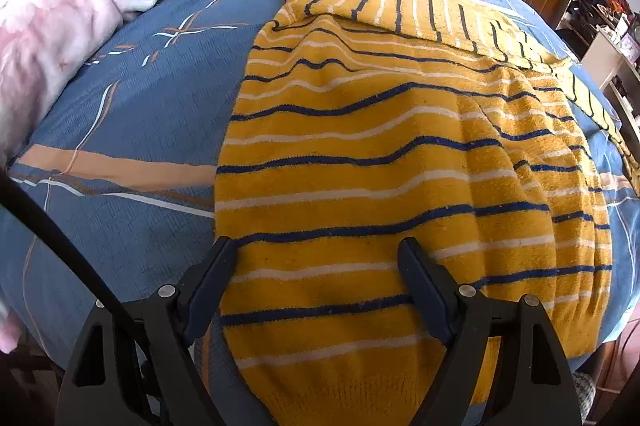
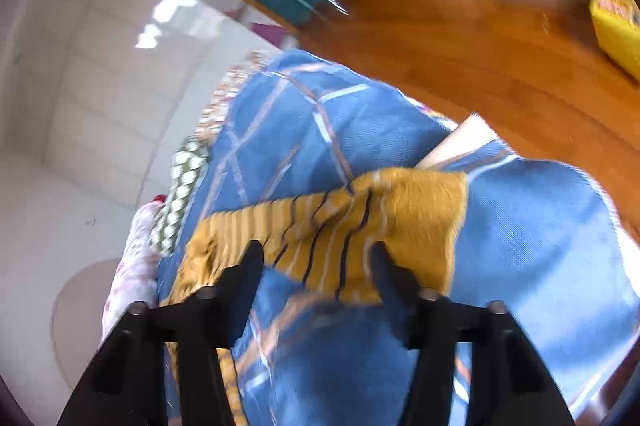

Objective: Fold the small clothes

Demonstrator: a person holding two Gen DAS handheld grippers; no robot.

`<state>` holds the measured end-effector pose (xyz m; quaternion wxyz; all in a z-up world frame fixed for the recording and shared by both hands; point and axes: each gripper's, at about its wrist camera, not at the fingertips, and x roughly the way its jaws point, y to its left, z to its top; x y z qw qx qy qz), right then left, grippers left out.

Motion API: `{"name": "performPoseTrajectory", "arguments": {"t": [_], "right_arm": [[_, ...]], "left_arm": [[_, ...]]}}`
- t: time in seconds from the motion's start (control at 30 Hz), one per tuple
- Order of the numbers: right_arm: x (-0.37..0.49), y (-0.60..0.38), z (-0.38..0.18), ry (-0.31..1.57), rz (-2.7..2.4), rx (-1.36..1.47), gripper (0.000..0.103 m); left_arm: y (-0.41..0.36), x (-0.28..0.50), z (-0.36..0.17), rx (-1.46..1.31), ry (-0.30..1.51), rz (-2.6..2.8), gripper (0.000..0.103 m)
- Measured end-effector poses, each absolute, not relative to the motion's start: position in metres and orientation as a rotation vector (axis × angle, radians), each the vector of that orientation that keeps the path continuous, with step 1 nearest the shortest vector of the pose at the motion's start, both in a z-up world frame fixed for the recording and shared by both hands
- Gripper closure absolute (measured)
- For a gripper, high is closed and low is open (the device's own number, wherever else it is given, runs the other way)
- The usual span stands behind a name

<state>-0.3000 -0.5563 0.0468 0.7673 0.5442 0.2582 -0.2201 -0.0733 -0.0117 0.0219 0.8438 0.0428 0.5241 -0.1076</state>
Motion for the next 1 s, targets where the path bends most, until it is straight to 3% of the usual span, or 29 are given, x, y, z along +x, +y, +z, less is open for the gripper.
{"name": "performPoseTrajectory", "arguments": {"t": [0.17,0.2,0.23,0.27,0.3,0.53,0.6,0.9,1.0], "right_arm": [[-0.276,-0.579,0.026,0.582,-0.624,1.344,0.042],[-0.273,-0.580,0.029,0.583,-0.656,1.313,0.055],[-0.268,-0.580,0.032,0.603,-0.693,1.270,0.083],[-0.261,-0.582,0.034,0.628,-0.697,1.243,0.093],[-0.254,-0.582,0.039,0.651,-0.682,1.216,0.096],[-0.269,-0.559,0.147,0.421,-0.487,1.043,0.097],[-0.278,-0.547,0.150,0.398,-0.459,1.044,0.097],[-0.340,-0.527,0.019,0.494,-0.448,1.289,0.096],[-0.352,-0.523,0.005,0.460,-0.455,1.285,0.094]], "left_arm": [[-0.014,-0.076,0.022,0.089,1.108,-0.245,0.021],[-0.013,-0.076,0.023,0.085,1.109,-0.248,0.021],[-0.012,-0.076,0.023,0.080,1.111,-0.253,0.021],[-0.011,-0.076,0.023,0.074,1.113,-0.256,0.021],[-0.010,-0.076,0.024,0.065,1.119,-0.260,0.021],[-0.009,-0.083,0.040,-0.019,1.114,-0.315,0.021],[-0.012,-0.088,0.044,-0.019,1.103,-0.333,0.021],[-0.023,-0.099,0.045,0.024,1.097,-0.377,0.021],[-0.018,-0.099,0.047,0.013,1.094,-0.368,0.021]]}}
